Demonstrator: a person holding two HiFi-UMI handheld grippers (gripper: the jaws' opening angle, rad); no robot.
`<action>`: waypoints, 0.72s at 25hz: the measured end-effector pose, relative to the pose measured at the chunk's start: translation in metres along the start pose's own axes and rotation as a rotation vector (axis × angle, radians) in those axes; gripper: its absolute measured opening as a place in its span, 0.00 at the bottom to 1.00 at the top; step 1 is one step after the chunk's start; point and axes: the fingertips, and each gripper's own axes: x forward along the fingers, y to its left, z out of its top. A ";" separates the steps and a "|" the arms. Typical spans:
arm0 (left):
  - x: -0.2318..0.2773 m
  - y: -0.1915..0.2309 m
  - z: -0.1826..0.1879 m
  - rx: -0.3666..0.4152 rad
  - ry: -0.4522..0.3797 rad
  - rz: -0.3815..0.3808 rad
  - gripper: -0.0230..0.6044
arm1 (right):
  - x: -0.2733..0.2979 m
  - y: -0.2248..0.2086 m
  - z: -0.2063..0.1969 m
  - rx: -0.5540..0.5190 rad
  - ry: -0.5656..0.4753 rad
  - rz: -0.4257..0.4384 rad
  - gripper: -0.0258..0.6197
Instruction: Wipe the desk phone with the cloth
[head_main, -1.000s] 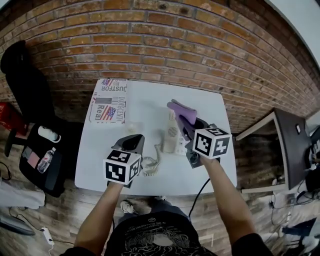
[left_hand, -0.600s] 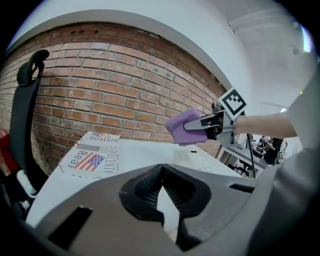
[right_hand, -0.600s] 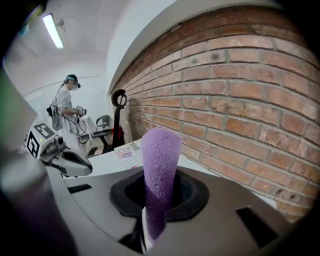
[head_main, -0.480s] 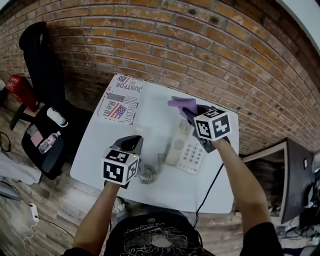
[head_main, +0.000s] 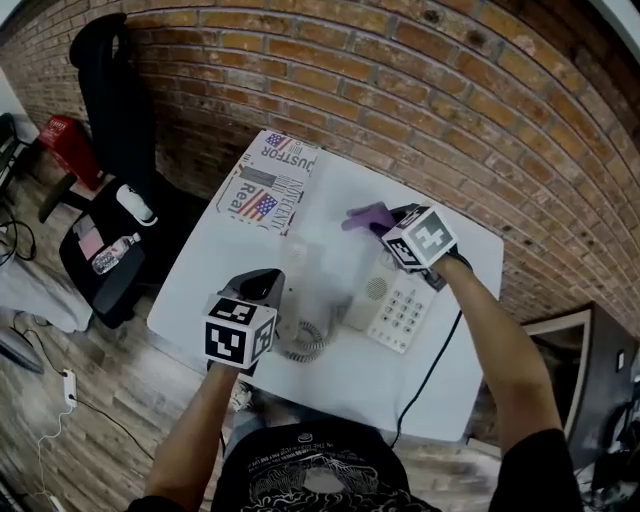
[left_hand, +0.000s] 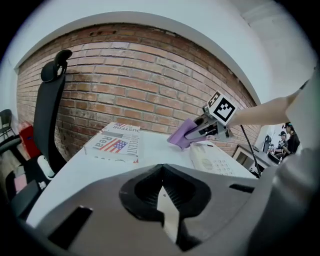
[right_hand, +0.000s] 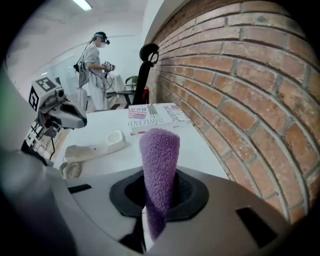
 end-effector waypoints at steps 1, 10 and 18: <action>-0.001 0.001 -0.001 -0.003 0.000 0.005 0.05 | 0.003 0.004 -0.002 -0.026 0.021 0.014 0.11; -0.009 -0.002 -0.007 -0.005 0.000 0.006 0.05 | 0.012 0.029 -0.013 -0.097 0.104 0.058 0.11; -0.017 -0.004 -0.013 0.013 0.013 -0.032 0.05 | 0.014 0.059 -0.018 -0.094 0.130 0.068 0.11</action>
